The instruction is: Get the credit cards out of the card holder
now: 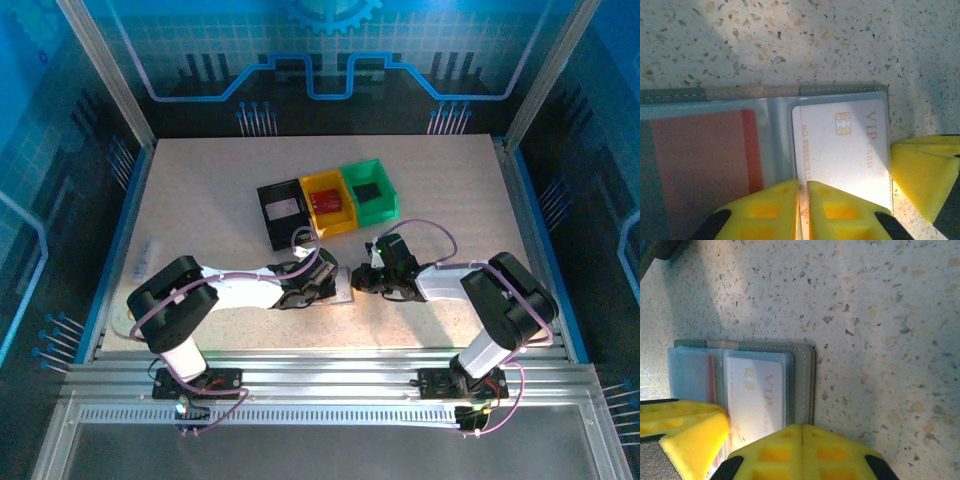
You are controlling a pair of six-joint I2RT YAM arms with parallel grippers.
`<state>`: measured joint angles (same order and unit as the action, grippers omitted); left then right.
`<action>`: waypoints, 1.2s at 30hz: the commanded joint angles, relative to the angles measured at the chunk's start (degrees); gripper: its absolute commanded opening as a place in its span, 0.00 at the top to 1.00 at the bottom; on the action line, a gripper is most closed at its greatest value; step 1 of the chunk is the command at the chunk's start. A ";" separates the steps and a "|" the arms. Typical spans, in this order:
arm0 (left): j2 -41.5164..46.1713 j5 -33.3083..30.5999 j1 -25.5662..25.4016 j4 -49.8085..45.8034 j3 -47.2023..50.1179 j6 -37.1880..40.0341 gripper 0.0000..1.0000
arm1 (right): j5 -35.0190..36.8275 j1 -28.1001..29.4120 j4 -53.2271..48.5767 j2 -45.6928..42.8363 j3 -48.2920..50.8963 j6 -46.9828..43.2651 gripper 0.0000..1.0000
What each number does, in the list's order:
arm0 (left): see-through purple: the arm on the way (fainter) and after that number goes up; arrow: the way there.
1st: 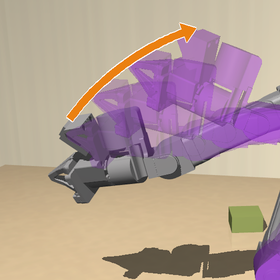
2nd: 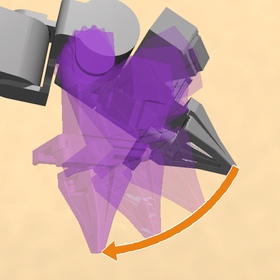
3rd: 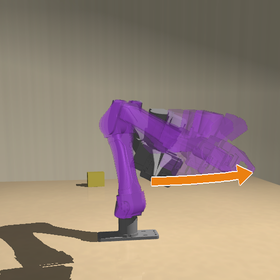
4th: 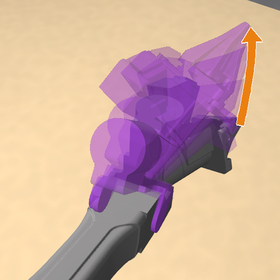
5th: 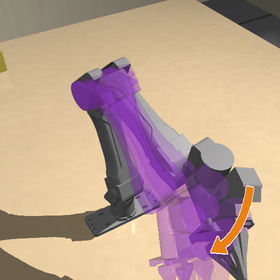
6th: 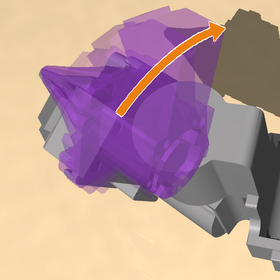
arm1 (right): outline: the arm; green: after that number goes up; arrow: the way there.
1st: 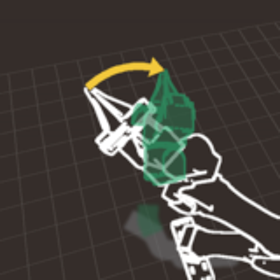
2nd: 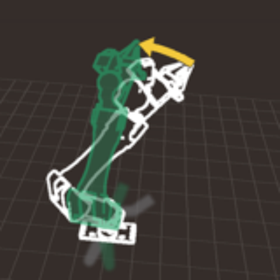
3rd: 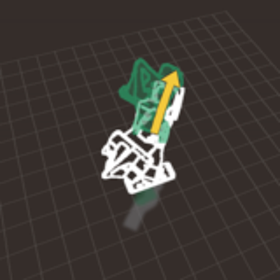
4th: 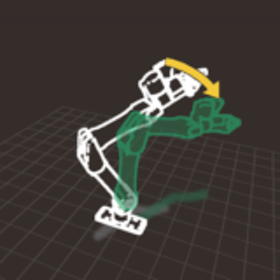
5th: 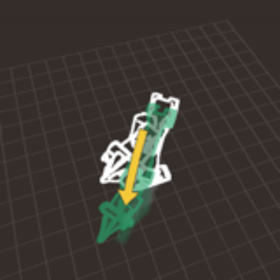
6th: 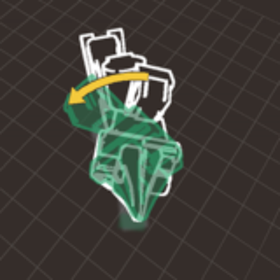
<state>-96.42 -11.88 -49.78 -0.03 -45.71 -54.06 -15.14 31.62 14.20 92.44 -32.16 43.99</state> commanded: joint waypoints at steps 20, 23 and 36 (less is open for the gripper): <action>5.63 -1.66 0.56 0.29 2.75 0.55 0.67 | 2.92 2.39 -14.24 -0.48 1.12 -1.56 1.00; 5.48 -1.69 0.74 -0.56 2.08 0.49 0.66 | 2.92 2.47 -15.70 -1.59 0.14 -1.92 1.00; 4.31 1.22 1.44 -2.56 -0.17 -0.41 0.65 | 3.84 2.73 -21.29 -7.24 -3.31 -3.99 0.95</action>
<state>-92.01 -12.14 -48.58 -1.26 -44.03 -54.04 -12.40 33.47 -1.61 86.54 -34.26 41.52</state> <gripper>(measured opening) 0.348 0.048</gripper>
